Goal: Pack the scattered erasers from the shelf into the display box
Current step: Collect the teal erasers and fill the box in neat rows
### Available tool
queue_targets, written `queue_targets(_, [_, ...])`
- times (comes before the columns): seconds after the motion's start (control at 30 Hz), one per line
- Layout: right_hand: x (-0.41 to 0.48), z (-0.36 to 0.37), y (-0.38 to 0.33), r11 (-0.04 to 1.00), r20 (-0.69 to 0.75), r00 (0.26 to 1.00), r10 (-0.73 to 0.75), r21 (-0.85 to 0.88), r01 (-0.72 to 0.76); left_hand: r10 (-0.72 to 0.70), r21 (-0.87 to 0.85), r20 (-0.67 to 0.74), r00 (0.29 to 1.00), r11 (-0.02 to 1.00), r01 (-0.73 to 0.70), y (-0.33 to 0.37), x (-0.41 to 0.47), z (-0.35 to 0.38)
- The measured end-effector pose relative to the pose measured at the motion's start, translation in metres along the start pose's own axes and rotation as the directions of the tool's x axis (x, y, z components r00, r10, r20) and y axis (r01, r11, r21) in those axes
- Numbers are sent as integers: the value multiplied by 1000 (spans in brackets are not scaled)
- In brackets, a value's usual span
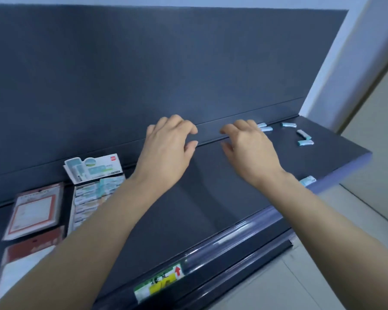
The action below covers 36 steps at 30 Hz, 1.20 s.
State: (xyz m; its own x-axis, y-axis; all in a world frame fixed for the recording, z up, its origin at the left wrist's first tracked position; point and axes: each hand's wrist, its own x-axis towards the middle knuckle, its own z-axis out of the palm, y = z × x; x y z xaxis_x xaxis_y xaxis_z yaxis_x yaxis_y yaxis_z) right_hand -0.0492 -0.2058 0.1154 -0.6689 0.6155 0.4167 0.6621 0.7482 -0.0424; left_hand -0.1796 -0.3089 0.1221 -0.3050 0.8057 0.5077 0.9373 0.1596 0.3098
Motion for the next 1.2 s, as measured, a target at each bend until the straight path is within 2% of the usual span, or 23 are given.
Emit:
queue_targets(0.27, [-50, -47, 180, 984, -33, 986, 165, -60, -167, 153, -49, 19, 988, 987, -152, 166, 45, 76])
queue_targets(0.47, [-70, -67, 268, 960, -30, 961, 275, -46, -276, 189, -62, 55, 980, 981, -186, 230, 73, 119])
queue_targets(0.87, [-30, -39, 366, 946, 16, 949, 316, -75, -314, 174, -100, 97, 980, 981, -164, 252, 159, 205])
queue_targets(1.1, [36, -9, 400, 969, 96, 968, 234, -108, -223, 115, -103, 95, 989, 989, -105, 232, 221, 241])
queue_targets(1.2, [60, 9, 411, 985, 182, 970, 159, -99, -143, 87, -88, 100, 991, 993, -78, 223, 236, 253])
